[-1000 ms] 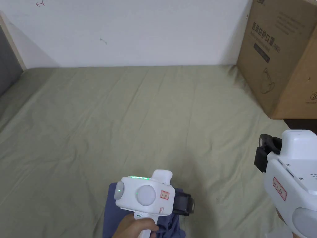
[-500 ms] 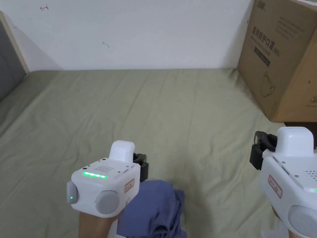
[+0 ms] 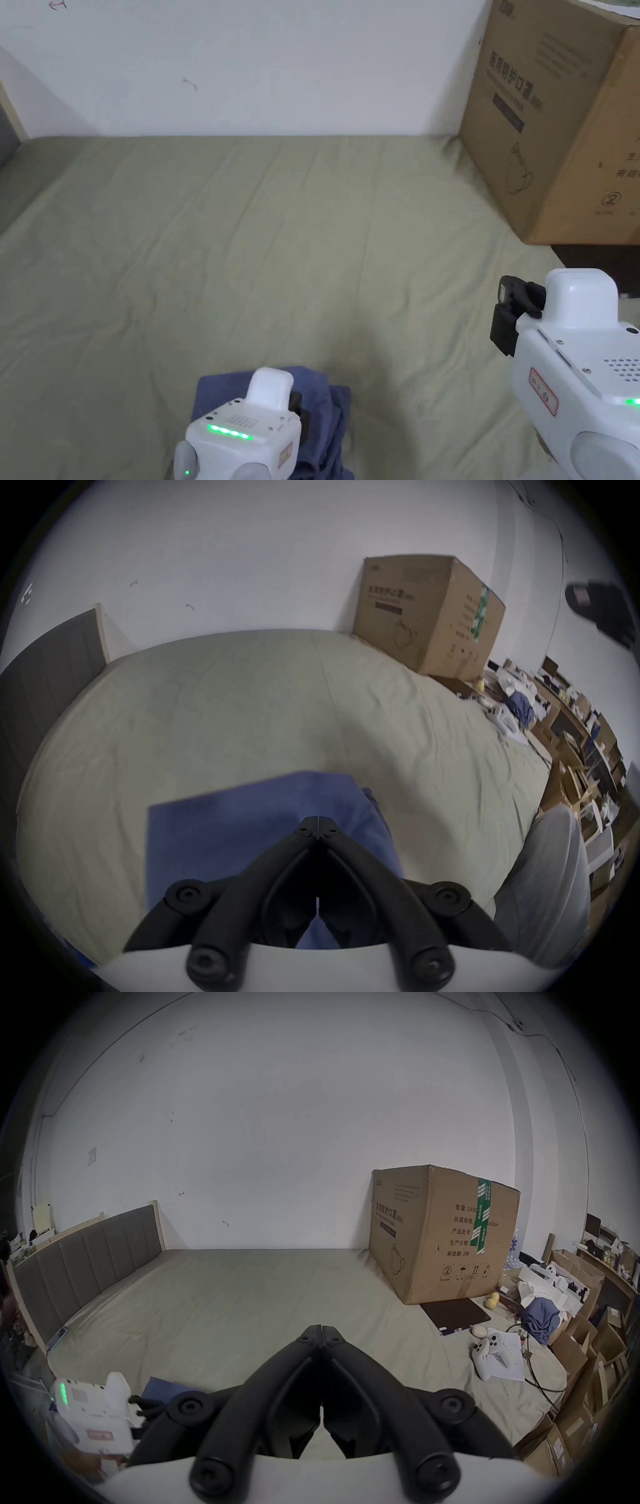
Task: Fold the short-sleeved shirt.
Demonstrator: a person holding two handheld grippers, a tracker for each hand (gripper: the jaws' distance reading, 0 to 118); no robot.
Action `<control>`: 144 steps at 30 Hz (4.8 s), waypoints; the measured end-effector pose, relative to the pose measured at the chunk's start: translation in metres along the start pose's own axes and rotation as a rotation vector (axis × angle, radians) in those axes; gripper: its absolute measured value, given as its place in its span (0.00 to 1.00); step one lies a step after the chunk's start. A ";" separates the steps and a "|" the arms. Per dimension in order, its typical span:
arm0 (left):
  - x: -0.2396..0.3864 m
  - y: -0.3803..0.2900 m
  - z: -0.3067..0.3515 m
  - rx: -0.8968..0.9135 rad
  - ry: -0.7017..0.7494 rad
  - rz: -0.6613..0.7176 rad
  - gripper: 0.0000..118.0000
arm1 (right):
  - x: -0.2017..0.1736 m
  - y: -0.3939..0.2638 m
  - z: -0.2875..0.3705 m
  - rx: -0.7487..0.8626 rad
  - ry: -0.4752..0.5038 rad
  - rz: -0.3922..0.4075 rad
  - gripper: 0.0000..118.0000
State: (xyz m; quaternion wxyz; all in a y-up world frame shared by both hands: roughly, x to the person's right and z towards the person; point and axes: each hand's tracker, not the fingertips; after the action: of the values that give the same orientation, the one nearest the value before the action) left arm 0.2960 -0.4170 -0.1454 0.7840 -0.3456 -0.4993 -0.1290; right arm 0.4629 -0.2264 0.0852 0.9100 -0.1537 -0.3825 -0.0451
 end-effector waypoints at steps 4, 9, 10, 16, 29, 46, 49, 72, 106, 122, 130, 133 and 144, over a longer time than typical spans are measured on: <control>0.015 -0.018 -0.026 -0.035 -0.010 -0.004 0.00 | 0.007 -0.005 -0.003 -0.017 -0.013 0.000 0.00; 0.026 -0.042 -0.042 -0.042 -0.008 -0.034 0.00 | 0.017 -0.010 -0.007 -0.042 -0.022 -0.019 0.00; 0.027 -0.045 -0.043 -0.029 0.007 -0.044 0.00 | 0.017 -0.010 -0.007 -0.044 -0.025 -0.019 0.00; 0.018 -0.033 -0.034 -0.032 -0.020 -0.008 0.00 | 0.015 -0.010 -0.006 -0.044 -0.029 -0.022 0.00; 0.003 0.091 0.101 0.374 0.093 -0.109 0.00 | -0.015 0.021 0.016 0.076 0.026 -0.008 0.00; -0.096 0.121 0.199 0.590 0.377 -0.073 0.00 | -0.049 0.035 0.027 0.206 0.016 0.022 0.00; -0.105 0.116 0.204 0.591 0.392 -0.048 0.00 | -0.053 0.034 0.025 0.209 0.015 0.024 0.00; -0.118 0.105 0.204 0.590 0.393 -0.017 0.00 | -0.099 -0.002 -0.013 0.125 0.129 0.028 0.00; -0.166 0.048 0.079 -0.105 0.010 0.410 0.79 | -0.186 -0.209 -0.114 -0.479 0.254 0.075 0.00; -0.174 -0.007 -0.004 -0.333 -0.204 0.520 0.25 | -0.179 -0.207 -0.117 -0.487 0.280 0.057 0.00; -0.179 0.014 0.028 -0.258 -0.234 0.504 0.10 | -0.169 -0.163 -0.101 -0.411 0.296 0.055 0.00; -0.204 0.029 0.047 -0.230 -0.176 0.433 0.10 | -0.168 -0.139 -0.093 -0.340 0.284 0.063 0.00; -0.409 0.048 0.139 -0.241 0.238 0.357 0.10 | -0.189 -0.080 -0.083 -0.195 0.261 0.055 0.00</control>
State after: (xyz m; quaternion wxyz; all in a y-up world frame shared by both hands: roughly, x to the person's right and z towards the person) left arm 0.0350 -0.3471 -0.4854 0.8008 -0.5017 -0.3154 -0.0871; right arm 0.3706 -0.3352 -0.0848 0.9336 -0.2447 -0.2503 -0.0768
